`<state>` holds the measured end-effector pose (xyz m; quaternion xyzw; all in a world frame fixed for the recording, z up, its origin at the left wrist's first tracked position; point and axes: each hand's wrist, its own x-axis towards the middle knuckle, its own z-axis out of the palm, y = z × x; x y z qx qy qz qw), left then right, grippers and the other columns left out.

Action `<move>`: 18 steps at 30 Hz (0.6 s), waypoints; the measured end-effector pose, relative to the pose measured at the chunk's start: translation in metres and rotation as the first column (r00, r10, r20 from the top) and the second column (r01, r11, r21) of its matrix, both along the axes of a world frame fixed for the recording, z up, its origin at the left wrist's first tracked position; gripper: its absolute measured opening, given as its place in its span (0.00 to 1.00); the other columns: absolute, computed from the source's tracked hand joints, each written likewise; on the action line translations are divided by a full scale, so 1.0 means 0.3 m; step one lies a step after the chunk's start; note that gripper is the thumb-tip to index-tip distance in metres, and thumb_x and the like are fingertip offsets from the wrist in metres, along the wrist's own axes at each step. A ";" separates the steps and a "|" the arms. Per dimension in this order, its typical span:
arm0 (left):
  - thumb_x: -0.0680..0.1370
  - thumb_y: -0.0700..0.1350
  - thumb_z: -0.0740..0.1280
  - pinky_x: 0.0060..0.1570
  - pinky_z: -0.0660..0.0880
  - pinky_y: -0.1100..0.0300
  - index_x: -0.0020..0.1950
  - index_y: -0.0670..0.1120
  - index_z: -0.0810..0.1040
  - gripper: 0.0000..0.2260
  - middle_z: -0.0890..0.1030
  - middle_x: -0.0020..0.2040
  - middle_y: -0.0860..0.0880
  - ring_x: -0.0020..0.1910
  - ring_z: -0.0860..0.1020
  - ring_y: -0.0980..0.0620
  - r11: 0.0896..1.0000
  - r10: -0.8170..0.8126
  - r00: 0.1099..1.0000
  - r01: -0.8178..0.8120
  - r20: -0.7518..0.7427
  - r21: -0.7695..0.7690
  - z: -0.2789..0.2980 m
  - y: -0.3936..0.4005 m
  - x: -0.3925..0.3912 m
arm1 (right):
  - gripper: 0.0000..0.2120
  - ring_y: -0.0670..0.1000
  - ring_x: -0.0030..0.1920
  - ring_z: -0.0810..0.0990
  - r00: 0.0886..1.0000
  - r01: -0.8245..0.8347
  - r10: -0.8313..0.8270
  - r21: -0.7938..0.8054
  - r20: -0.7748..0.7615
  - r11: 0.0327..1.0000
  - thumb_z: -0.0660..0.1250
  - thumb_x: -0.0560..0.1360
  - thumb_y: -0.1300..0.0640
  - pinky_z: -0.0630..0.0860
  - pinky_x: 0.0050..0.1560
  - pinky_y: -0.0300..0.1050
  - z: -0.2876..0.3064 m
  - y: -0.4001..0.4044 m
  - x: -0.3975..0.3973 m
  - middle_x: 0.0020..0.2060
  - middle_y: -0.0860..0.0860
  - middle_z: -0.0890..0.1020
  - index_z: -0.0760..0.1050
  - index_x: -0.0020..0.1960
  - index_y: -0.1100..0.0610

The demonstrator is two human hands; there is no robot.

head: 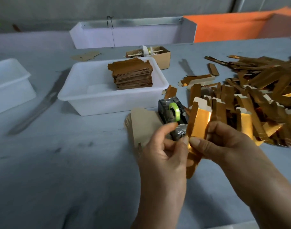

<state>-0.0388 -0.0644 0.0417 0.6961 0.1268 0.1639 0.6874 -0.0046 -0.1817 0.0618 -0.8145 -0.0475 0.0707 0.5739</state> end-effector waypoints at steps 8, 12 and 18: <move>0.77 0.40 0.67 0.25 0.73 0.65 0.53 0.48 0.76 0.06 0.84 0.35 0.51 0.28 0.80 0.57 0.964 -0.153 0.965 0.097 -0.215 -0.247 0.000 0.065 0.028 | 0.07 0.37 0.43 0.81 0.991 -0.090 0.100 0.117 -0.086 0.989 0.64 0.74 0.54 0.76 0.38 0.31 -0.052 0.005 0.031 0.41 0.39 0.84 0.76 0.49 0.44; 0.77 0.45 0.66 0.37 0.77 0.59 0.51 0.48 0.78 0.04 0.84 0.41 0.52 0.42 0.82 0.55 0.914 0.169 0.969 -0.086 -0.179 0.396 -0.027 0.116 0.066 | 0.07 0.39 0.41 0.80 0.998 -0.032 0.034 0.033 -0.045 0.999 0.63 0.75 0.52 0.69 0.36 0.32 -0.048 -0.008 0.079 0.38 0.36 0.82 0.72 0.46 0.39; 0.77 0.54 0.65 0.50 0.72 0.54 0.59 0.46 0.74 0.15 0.76 0.55 0.48 0.56 0.75 0.47 0.697 0.359 0.893 -0.063 -0.271 0.715 -0.064 0.197 0.146 | 0.15 0.51 0.45 0.78 0.924 0.361 -0.316 -0.215 0.217 0.907 0.62 0.77 0.50 0.72 0.36 0.43 0.031 -0.126 0.304 0.49 0.51 0.78 0.70 0.64 0.48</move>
